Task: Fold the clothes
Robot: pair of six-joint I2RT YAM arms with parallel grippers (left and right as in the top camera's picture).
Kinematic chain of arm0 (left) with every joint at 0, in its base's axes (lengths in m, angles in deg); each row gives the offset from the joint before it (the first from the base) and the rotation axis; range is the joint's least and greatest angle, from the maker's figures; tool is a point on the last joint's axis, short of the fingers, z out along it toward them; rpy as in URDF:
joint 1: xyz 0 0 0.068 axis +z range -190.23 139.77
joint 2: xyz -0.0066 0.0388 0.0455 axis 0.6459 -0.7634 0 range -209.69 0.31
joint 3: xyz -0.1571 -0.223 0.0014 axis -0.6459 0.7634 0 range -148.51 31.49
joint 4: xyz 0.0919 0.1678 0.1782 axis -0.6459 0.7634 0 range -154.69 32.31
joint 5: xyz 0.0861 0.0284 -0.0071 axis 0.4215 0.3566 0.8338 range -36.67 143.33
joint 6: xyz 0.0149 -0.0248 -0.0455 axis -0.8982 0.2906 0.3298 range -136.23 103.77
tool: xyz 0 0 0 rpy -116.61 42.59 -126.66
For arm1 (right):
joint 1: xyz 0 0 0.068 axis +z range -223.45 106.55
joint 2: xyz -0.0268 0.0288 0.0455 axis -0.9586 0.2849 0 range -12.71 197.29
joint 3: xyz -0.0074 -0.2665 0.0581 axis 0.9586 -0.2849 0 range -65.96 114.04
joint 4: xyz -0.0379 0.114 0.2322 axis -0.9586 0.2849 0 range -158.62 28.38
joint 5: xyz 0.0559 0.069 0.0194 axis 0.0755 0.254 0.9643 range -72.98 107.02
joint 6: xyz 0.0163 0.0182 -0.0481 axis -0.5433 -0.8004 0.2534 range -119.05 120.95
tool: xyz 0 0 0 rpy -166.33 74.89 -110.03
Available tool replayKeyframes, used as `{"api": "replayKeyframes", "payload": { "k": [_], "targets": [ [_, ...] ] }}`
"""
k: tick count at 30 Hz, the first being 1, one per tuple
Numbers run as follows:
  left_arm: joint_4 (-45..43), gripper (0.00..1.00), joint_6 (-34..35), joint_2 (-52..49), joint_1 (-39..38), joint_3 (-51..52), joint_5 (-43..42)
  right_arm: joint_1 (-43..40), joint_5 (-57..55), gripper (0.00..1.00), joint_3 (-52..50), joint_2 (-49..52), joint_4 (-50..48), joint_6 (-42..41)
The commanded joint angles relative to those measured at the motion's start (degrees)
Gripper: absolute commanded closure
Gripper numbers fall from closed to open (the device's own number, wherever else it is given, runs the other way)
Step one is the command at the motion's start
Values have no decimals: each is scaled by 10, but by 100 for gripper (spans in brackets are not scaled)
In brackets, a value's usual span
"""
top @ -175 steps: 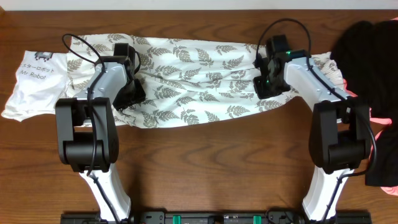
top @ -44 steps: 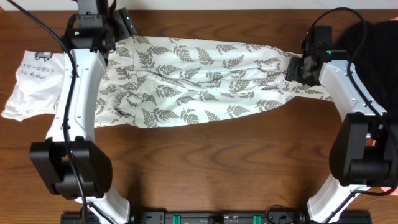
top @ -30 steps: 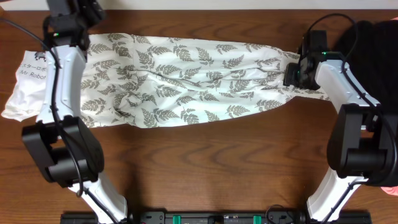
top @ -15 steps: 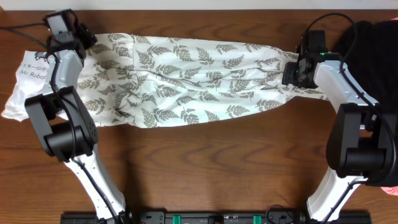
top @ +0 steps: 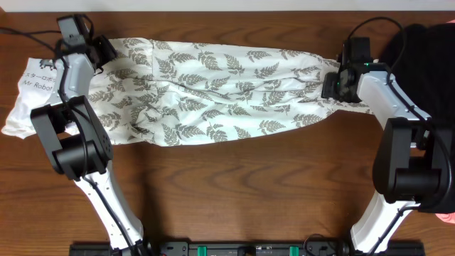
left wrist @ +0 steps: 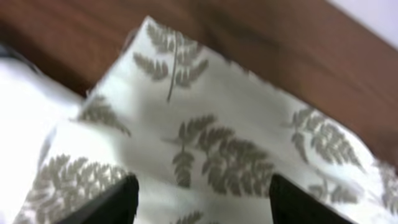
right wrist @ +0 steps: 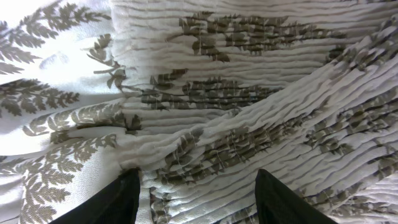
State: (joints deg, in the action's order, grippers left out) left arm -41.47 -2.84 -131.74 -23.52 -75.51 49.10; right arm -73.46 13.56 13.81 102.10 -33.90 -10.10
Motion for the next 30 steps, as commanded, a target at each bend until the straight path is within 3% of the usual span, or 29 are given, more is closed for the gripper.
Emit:
{"api": "replayKeyframes", "payload": {
  "k": [1, 8, 30],
  "targets": [
    [77, 32, -36, 2, 1, -118, -11, 6, -2, 42, -8, 6, -6, 4],
    [164, 34, -40, 2, -3, -254, -5, 7, -2, 42, -8, 6, -22, 4],
    [122, 35, -98, -147, -33, -257, 43, 8, -2, 43, -8, 6, -19, 4]
  ]
}}
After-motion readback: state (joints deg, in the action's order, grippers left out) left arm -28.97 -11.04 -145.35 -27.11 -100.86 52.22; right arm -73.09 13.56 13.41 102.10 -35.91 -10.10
